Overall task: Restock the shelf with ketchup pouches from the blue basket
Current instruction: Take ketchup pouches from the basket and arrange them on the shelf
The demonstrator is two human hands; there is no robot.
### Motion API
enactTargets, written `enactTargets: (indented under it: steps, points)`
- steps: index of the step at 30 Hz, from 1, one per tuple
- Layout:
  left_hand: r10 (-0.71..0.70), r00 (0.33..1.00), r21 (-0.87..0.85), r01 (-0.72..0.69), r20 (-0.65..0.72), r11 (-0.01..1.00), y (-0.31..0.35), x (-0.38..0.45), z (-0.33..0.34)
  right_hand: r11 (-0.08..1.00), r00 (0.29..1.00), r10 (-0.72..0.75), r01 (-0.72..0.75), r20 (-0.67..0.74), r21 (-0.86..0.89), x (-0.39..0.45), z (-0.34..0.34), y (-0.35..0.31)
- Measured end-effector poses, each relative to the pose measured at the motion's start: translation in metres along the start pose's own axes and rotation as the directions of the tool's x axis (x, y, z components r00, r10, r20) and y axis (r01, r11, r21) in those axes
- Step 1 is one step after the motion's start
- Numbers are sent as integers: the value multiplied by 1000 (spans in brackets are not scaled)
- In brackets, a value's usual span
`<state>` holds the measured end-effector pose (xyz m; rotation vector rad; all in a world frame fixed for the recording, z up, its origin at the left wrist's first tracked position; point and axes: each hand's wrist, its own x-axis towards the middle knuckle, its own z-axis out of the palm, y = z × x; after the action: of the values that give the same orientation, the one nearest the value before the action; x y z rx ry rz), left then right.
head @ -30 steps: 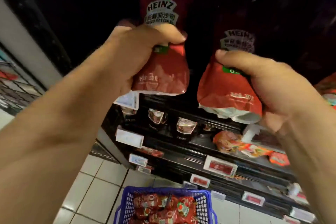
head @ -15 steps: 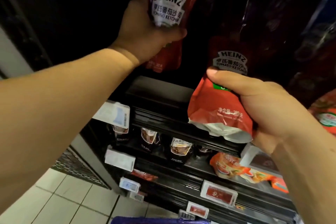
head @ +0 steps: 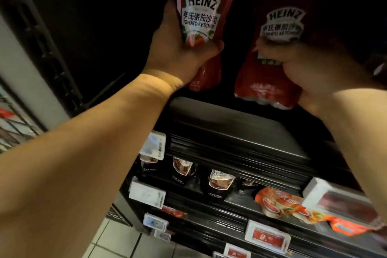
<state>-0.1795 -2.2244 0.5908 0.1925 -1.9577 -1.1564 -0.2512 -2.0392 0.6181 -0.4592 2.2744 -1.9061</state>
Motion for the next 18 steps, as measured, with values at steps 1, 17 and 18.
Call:
enactTargets:
  steps: [1,17,18]
  points:
    - [12,1000,2,-12,1,1000,0,0,1,999,999,-41,41,-14,31,6,0,-1]
    - [53,997,425,-75,64,902,-11,12,-12,879,867,-411,295,-282,-376,79,15,64]
    - [32,997,425,-59,69,903,-14,18,-11,883,874,-394,274,-285,-382,82,15,65]
